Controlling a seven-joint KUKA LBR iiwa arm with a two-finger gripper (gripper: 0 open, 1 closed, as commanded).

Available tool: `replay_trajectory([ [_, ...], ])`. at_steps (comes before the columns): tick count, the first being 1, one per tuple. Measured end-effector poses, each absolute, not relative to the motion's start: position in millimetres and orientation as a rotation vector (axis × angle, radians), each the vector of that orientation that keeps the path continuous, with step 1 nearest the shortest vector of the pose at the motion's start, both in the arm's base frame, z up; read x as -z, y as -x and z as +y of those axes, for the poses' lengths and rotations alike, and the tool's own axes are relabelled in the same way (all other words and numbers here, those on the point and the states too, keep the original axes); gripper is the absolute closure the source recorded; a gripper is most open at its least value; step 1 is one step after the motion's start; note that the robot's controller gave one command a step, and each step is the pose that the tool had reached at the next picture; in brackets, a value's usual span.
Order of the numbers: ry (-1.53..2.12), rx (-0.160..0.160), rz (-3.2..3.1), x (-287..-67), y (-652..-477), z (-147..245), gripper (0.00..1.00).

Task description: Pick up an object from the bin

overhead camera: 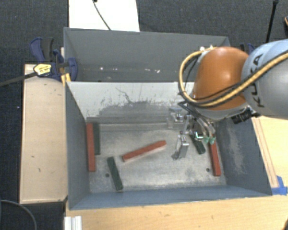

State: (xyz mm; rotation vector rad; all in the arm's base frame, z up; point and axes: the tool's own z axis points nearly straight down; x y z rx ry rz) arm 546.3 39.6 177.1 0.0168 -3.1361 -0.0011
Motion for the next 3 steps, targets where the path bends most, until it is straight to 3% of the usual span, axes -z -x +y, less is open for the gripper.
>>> replay_trajectory([
  [1, -0.042, 0.002, -3.135, -65.9, -538.0, 73.6, 0.00],
  [2, -0.035, 0.002, -3.144, -70.7, -540.5, 72.3, 1.00],
  [3, -0.581, -0.001, -3.098, -285.6, -512.9, 57.0, 1.00],
])
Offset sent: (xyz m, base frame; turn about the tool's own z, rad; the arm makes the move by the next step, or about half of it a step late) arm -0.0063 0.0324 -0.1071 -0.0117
